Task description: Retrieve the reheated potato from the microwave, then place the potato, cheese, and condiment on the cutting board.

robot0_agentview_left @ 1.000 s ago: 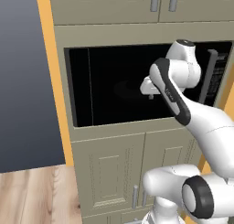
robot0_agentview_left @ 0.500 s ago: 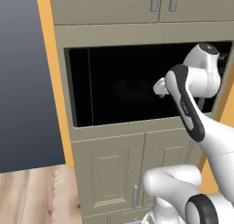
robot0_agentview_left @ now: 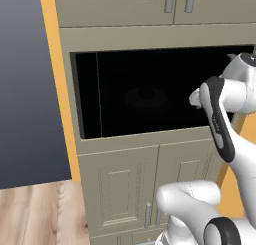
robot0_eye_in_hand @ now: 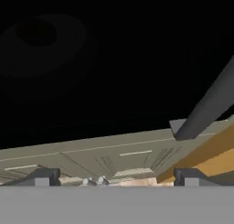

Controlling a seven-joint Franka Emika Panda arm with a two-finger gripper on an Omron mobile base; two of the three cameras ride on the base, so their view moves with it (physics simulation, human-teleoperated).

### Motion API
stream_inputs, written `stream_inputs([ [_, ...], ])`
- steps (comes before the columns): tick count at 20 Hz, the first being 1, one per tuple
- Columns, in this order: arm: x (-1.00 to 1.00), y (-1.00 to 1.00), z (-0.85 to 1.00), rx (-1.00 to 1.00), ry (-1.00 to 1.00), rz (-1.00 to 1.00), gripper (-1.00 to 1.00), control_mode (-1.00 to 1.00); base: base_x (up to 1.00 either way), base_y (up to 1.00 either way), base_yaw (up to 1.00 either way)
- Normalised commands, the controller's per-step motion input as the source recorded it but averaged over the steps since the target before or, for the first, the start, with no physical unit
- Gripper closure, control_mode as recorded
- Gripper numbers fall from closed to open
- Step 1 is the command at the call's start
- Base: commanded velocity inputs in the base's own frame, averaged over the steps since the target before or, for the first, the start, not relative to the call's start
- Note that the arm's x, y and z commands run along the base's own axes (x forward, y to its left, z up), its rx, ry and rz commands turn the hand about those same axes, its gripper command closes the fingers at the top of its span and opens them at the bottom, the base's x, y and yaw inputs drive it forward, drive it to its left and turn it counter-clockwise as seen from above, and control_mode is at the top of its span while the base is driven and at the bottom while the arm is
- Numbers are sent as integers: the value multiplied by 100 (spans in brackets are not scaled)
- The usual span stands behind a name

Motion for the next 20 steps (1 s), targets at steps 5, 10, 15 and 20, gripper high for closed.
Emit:
stream_inputs([
  [5, 0, -47, 0, -3, -8, -9, -100, -100, 0, 0, 0],
  [10, 1, -36, 0, -1, -7, -2, -100, -100, 0, 0, 0],
  [15, 9, -37, 0, 0, -1, 0, -100, -100, 0, 0, 0],
  [20, 29, -19, 0, 0, -2, 0, -100, -100, 0, 0, 0],
])
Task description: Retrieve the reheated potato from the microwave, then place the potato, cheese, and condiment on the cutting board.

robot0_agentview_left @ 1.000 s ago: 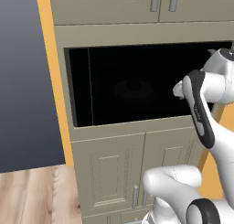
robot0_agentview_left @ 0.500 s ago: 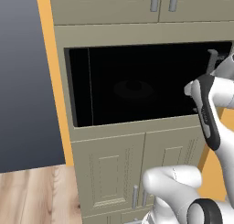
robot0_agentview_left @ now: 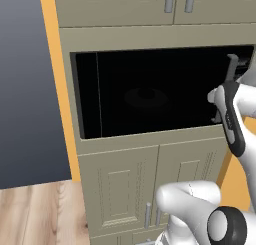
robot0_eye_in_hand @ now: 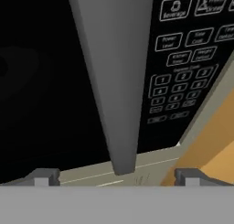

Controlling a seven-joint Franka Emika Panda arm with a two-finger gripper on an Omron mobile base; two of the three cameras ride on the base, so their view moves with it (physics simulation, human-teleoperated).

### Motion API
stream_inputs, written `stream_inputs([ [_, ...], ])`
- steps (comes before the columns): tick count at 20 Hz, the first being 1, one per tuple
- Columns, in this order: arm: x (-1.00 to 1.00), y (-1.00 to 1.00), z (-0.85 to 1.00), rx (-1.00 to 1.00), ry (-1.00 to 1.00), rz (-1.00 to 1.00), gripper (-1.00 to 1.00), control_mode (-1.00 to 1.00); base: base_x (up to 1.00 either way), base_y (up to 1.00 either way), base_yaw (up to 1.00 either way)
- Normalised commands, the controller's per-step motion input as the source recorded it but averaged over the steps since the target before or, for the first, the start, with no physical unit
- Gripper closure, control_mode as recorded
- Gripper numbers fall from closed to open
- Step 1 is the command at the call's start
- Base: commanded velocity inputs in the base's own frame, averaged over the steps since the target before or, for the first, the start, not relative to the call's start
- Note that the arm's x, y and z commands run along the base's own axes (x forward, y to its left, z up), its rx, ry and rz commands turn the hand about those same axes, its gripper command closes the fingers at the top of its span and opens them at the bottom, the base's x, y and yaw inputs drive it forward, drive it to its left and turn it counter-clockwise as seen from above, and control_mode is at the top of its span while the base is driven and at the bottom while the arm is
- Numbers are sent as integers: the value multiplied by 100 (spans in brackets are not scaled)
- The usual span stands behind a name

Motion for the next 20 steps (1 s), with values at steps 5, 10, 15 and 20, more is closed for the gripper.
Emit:
stream_inputs([
  [5, 39, -9, 0, 0, -1, 0, -100, -100, 0, 0, 0],
  [10, 22, -9, 0, 0, -6, 0, -100, -100, 0, 0, 0],
  [15, 13, 0, 0, 0, -13, 0, -100, -100, 0, 0, 0],
  [20, 34, 0, 0, 0, -13, 0, -100, -100, 0, 0, 0],
])
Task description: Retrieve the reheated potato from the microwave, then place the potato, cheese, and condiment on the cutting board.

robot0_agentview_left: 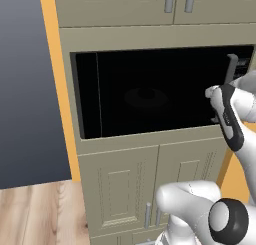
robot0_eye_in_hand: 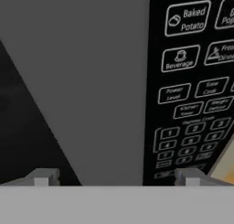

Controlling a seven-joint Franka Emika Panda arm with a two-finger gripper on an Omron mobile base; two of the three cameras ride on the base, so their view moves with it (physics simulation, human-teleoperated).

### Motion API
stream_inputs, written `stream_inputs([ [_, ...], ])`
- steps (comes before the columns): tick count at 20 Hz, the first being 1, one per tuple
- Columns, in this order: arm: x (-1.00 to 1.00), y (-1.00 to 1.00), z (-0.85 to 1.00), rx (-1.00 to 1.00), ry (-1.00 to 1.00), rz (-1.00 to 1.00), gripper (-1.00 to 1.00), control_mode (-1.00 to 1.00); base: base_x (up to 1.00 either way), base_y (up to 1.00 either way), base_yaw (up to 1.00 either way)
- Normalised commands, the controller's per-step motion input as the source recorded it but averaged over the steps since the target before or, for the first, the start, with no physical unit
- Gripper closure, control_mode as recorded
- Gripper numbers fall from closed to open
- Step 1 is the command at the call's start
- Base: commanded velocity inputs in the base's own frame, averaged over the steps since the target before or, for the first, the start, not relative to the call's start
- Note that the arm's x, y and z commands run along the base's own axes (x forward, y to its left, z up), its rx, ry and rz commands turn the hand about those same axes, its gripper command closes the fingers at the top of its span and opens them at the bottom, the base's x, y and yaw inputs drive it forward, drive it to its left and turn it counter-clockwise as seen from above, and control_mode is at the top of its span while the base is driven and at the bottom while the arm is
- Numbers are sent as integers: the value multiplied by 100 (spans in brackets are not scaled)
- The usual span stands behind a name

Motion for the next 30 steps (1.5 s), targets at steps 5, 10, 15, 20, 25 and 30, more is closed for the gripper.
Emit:
stream_inputs([
  [5, 62, 0, 0, 0, -7, 0, 100, -100, 0, 0, 0],
  [10, 53, 0, 0, 0, 0, 2, 100, -100, 0, 0, 0],
  [15, -11, 3, 2, 0, 0, 3, 100, -100, 0, 0, 0],
  [20, -86, 6, 10, 0, -1, 0, 100, -100, 0, 0, 0],
  [25, -100, 7, 10, 0, -4, 0, 100, -100, 0, 0, 0],
  [30, -100, 12, 8, 0, -1, 0, 100, -100, 0, 0, 0],
])
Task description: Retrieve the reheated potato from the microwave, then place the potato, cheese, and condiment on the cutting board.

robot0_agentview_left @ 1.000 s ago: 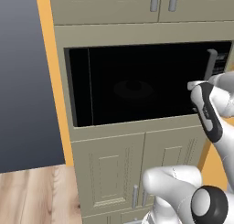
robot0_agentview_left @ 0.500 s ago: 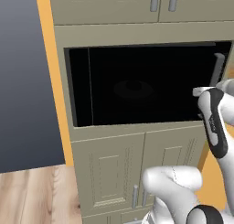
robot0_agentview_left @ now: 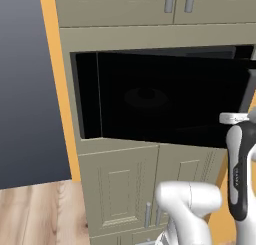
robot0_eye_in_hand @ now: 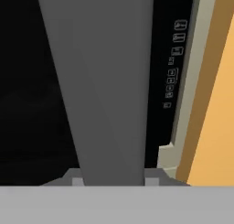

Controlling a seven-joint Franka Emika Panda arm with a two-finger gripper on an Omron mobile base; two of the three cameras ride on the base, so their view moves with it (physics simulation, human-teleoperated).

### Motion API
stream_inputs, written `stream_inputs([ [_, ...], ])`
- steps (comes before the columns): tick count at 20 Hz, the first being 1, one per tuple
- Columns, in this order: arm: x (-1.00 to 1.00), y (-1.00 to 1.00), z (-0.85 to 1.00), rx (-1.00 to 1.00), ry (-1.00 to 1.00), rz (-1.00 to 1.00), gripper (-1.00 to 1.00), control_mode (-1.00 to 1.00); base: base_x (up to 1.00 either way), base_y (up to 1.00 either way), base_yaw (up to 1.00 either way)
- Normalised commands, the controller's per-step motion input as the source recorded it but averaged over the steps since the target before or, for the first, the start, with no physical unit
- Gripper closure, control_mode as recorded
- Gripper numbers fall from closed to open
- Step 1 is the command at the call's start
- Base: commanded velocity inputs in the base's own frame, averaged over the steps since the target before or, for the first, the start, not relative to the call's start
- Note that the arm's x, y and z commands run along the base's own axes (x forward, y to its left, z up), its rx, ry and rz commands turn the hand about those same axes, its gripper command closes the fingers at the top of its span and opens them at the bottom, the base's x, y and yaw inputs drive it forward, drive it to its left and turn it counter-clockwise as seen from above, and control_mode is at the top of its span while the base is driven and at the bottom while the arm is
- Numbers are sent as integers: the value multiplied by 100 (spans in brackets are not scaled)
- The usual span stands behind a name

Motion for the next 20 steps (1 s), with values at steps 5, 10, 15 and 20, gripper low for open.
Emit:
stream_inputs([
  [5, -99, 11, 4, 0, 0, 0, 100, -100, 0, 0, 0],
  [10, -19, 0, 11, 0, 0, 0, -100, -100, 0, 0, 0],
  [15, -59, -4, 41, 0, -5, 6, -100, -100, 0, 0, 0],
  [20, -99, -6, 55, 3, -15, 19, -100, -100, 0, 0, 0],
])
